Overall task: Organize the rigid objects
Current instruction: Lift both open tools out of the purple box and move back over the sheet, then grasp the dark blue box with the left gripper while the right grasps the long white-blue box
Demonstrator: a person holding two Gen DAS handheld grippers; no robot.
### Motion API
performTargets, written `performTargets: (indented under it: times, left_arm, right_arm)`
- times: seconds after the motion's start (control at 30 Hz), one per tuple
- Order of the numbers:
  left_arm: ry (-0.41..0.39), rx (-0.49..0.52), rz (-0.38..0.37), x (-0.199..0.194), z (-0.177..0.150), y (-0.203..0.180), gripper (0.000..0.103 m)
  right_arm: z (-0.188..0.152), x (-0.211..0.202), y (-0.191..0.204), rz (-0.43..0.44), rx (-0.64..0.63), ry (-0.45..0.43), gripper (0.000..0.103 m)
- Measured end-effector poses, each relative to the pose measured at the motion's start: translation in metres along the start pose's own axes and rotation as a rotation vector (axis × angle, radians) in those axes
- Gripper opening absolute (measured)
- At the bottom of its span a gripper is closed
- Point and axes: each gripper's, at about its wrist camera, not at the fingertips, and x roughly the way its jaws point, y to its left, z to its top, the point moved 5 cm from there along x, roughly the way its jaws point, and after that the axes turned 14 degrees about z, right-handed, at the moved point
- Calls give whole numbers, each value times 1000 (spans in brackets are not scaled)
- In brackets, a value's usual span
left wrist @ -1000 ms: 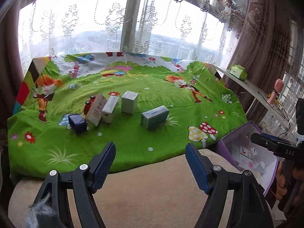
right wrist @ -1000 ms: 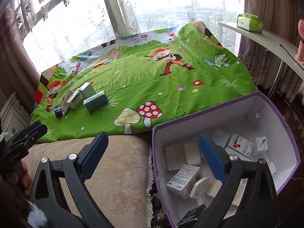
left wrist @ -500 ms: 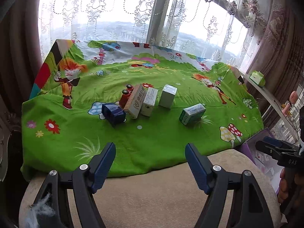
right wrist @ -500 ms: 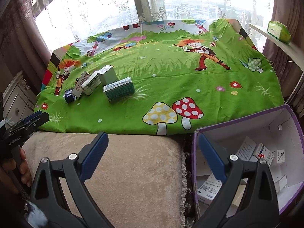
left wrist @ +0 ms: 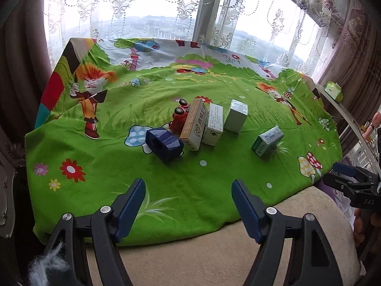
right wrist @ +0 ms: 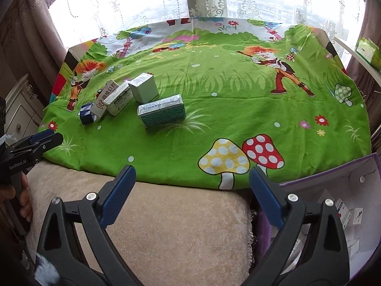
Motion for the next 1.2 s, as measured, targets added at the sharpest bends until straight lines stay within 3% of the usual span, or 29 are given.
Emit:
performTargets:
  times: [0.2, 0.47, 0.97, 1.2]
  left_arm:
    - [35, 28, 15, 21, 8, 11, 75]
    - [58, 142, -4, 45, 21, 15, 75]
    - [39, 381, -99, 79, 42, 13, 76]
    - [43, 441, -150, 90, 49, 8, 76]
  right_arm:
    - [11, 21, 2, 5, -14, 27, 97]
    - [29, 52, 10, 24, -63, 58, 97]
    - [55, 100, 17, 52, -107, 104, 97]
    - [61, 114, 17, 40, -116, 119, 97]
